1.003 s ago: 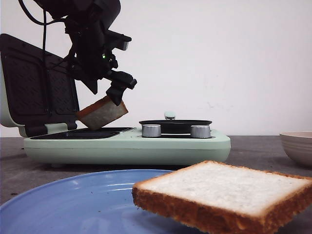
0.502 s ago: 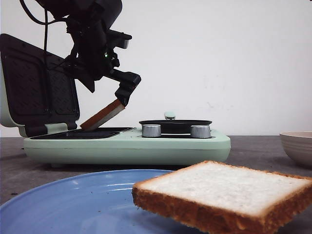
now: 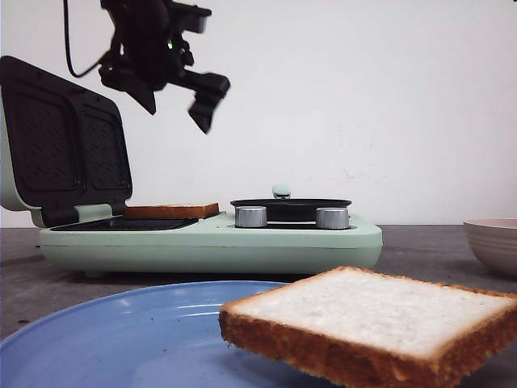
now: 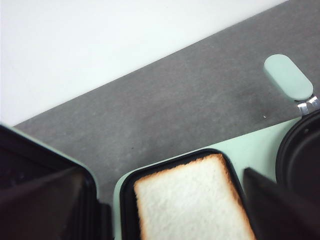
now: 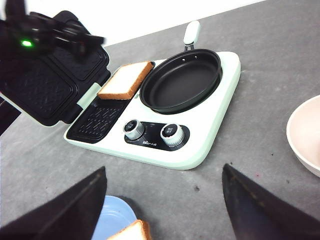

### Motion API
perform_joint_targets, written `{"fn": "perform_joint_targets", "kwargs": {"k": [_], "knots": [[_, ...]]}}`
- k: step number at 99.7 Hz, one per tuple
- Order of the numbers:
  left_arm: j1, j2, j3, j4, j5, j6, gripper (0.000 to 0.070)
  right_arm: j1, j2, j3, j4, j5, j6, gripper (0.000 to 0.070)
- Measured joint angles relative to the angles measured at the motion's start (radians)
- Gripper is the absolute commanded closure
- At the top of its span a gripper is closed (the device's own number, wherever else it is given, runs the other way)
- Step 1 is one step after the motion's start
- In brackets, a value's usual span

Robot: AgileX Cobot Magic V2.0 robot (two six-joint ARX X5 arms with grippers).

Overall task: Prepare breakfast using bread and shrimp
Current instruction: 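Open the left gripper and raise it away from the bread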

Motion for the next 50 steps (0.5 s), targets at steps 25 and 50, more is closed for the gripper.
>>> {"fn": "perform_joint_targets", "kwargs": {"k": [25, 50], "knots": [[-0.013, -0.175, 0.000, -0.093, 0.025, -0.045, 0.0689, 0.000, 0.056, 0.000, -0.036, -0.014, 0.020, 0.0311], [-0.042, -0.398, 0.000, -0.271, 0.110, -0.146, 0.0689, 0.000, 0.203, 0.000, -0.045, -0.161, 0.042, 0.0311]]}}
